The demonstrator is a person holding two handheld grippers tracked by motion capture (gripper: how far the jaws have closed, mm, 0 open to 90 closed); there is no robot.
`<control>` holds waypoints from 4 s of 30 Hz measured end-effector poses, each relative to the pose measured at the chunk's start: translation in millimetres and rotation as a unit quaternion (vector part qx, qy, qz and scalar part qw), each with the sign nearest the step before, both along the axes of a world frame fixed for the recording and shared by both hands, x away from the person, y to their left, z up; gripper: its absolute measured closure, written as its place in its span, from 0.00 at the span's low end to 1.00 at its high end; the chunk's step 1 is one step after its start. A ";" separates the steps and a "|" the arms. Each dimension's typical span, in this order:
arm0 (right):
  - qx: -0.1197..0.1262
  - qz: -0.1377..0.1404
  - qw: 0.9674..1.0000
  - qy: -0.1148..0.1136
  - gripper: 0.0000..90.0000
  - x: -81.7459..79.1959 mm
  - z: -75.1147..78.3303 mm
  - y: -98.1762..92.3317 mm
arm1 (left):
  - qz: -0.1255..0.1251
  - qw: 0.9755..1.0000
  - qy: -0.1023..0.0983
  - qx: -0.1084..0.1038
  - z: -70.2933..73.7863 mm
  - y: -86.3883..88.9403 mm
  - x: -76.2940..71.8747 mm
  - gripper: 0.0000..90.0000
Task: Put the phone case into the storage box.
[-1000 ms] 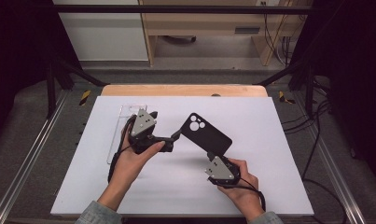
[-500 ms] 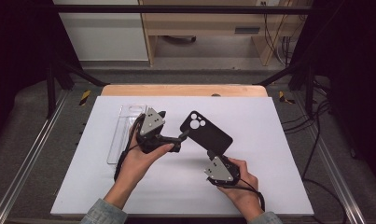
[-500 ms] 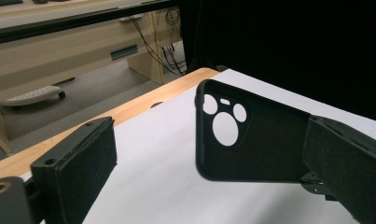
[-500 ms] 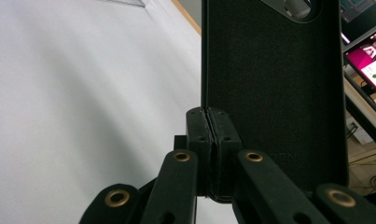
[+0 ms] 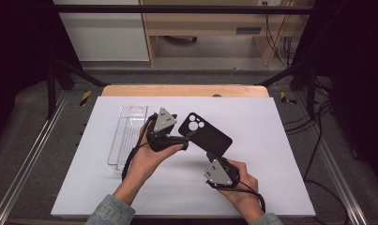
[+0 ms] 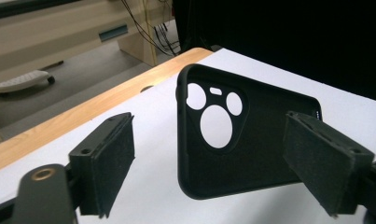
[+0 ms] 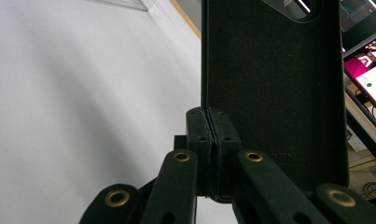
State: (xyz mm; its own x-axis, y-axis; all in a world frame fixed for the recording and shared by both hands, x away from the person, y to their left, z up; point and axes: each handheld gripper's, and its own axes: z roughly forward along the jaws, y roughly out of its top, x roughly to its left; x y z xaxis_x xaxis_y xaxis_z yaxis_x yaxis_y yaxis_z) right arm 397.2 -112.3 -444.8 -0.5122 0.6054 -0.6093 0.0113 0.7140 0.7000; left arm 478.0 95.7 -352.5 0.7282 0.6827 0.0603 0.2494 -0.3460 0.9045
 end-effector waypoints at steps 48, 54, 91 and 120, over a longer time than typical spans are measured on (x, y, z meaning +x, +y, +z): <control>-0.035 0.006 0.999 -0.013 0.99 -2.9 -4.9 6.9 | -0.018 0.998 0.052 0.014 -6.9 3.9 19.3 0.55; -0.037 0.008 0.999 -0.014 0.99 -3.4 -5.4 7.7 | -0.021 0.998 0.057 0.011 -7.3 4.2 20.2 0.64; -0.029 0.008 0.999 0.011 0.99 3.1 -11.5 8.2 | -0.051 0.998 0.047 -0.001 4.4 5.0 8.2 0.92; 0.001 0.018 1.000 0.002 0.65 2.1 -12.3 5.5 | -0.054 0.998 0.020 0.037 15.8 -0.6 14.4 0.92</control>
State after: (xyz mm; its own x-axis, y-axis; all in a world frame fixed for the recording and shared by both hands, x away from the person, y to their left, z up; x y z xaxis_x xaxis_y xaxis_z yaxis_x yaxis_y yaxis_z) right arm 399.3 -106.7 -457.1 -0.5362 0.5870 -0.6066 -0.0128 0.7129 0.7012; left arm 492.3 95.1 -336.7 0.7998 0.5952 0.0781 0.2419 -0.4387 0.8655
